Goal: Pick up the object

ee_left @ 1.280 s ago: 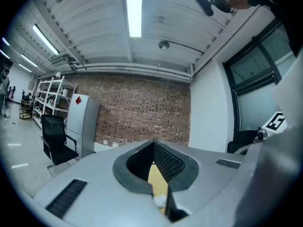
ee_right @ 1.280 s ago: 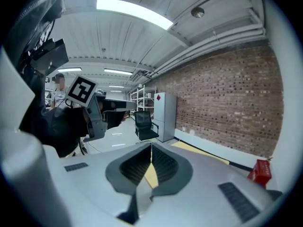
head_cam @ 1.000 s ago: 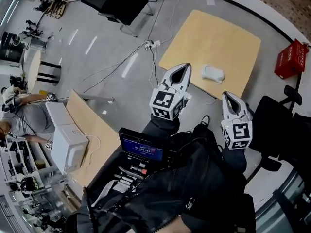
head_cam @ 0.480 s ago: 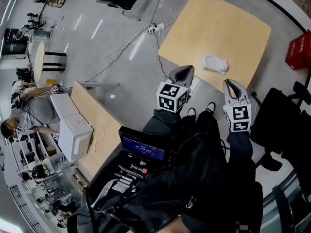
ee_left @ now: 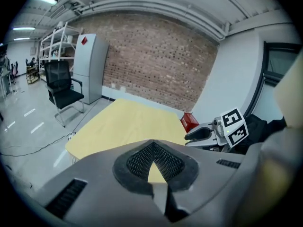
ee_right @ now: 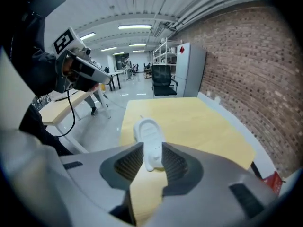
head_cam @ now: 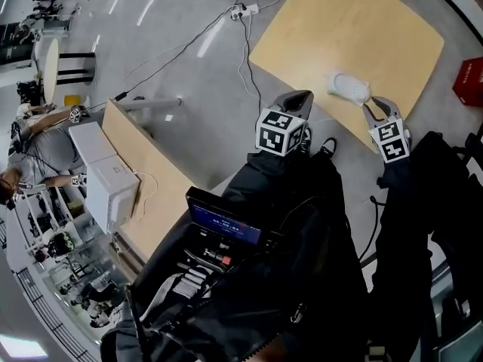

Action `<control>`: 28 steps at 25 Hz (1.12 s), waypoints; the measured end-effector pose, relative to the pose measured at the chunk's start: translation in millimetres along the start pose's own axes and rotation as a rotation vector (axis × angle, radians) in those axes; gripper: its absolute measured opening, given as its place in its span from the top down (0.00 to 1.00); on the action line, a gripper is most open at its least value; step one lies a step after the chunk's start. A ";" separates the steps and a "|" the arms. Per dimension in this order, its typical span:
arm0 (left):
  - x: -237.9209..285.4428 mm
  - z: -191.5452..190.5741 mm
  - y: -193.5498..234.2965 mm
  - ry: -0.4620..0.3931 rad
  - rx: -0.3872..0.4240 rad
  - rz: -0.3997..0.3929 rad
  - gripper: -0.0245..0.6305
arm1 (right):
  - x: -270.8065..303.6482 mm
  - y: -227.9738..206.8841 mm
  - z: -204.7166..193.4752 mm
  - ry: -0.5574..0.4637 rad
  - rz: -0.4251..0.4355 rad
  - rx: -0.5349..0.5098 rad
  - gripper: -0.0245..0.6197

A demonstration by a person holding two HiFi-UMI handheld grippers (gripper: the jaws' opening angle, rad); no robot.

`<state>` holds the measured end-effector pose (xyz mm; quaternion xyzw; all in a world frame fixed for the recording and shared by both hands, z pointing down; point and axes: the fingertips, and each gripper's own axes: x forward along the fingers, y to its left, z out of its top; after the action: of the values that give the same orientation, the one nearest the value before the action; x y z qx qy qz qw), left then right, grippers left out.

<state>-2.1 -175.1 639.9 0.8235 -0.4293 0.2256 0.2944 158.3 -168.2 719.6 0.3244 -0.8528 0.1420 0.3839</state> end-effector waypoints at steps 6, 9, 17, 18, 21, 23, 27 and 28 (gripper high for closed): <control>32.2 -22.1 26.3 0.105 -0.046 -0.004 0.97 | 34.3 -5.3 -12.7 0.117 0.073 -0.065 0.72; 45.6 -24.4 44.3 0.144 -0.071 -0.004 0.97 | 52.2 -12.0 -10.9 0.168 0.099 -0.106 0.67; 61.3 -31.3 58.3 0.206 -0.105 -0.011 0.97 | 71.2 -20.1 -21.8 0.262 0.157 -0.165 0.58; 61.9 -32.6 57.7 0.210 -0.107 -0.011 0.97 | 72.2 -19.9 -25.0 0.275 0.165 -0.170 0.57; 63.3 -33.6 60.7 0.216 -0.114 -0.014 0.97 | 78.7 -18.0 -29.0 0.307 0.196 -0.178 0.54; 64.3 -34.0 63.7 0.220 -0.119 -0.016 0.97 | 84.2 -15.6 -30.7 0.330 0.225 -0.194 0.54; 61.8 -32.3 68.6 0.217 -0.136 -0.016 0.97 | 93.8 -10.8 -35.6 0.397 0.278 -0.253 0.53; 60.3 -31.0 68.6 0.215 -0.139 -0.017 0.97 | 95.0 -10.7 -36.3 0.415 0.285 -0.262 0.53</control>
<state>-31.5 -220.1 719.9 0.7760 -0.4027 0.2796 0.3968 138.8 -200.5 814.6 0.1130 -0.8041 0.1463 0.5650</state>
